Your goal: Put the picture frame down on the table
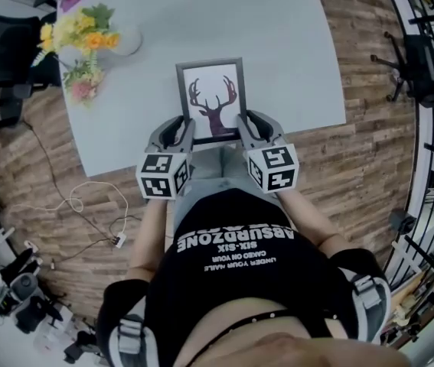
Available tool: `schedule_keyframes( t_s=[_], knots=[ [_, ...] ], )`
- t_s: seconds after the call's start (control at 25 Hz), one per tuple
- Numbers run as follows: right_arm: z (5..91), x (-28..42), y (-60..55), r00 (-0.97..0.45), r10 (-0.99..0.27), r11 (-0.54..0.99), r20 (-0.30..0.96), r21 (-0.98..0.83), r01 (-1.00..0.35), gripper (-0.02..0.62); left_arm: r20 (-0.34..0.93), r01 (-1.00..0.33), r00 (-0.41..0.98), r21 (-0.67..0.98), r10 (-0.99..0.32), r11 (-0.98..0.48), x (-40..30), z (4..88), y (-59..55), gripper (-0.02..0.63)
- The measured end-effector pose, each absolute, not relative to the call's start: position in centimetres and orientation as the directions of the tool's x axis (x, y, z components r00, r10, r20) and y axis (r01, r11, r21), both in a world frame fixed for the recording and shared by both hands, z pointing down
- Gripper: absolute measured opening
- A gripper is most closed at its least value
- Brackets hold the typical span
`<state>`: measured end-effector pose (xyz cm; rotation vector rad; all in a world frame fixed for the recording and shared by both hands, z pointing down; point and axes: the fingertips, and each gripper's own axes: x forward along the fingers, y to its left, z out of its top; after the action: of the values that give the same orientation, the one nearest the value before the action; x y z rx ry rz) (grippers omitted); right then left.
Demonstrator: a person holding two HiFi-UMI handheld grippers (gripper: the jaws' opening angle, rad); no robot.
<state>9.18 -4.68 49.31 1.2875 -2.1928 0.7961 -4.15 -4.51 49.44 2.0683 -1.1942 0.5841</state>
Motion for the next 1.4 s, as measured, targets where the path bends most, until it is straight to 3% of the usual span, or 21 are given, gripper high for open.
schedule_keyframes(
  t_s=[1.4],
  knots=[
    [55.5,8.0,-6.3,-0.405,-0.534,0.357,0.742,-0.236,-0.904,0.095,0.741,-0.869,0.486,0.352,-0.463,-0.349,-5.2,56.1,-6.1,0.106]
  ],
)
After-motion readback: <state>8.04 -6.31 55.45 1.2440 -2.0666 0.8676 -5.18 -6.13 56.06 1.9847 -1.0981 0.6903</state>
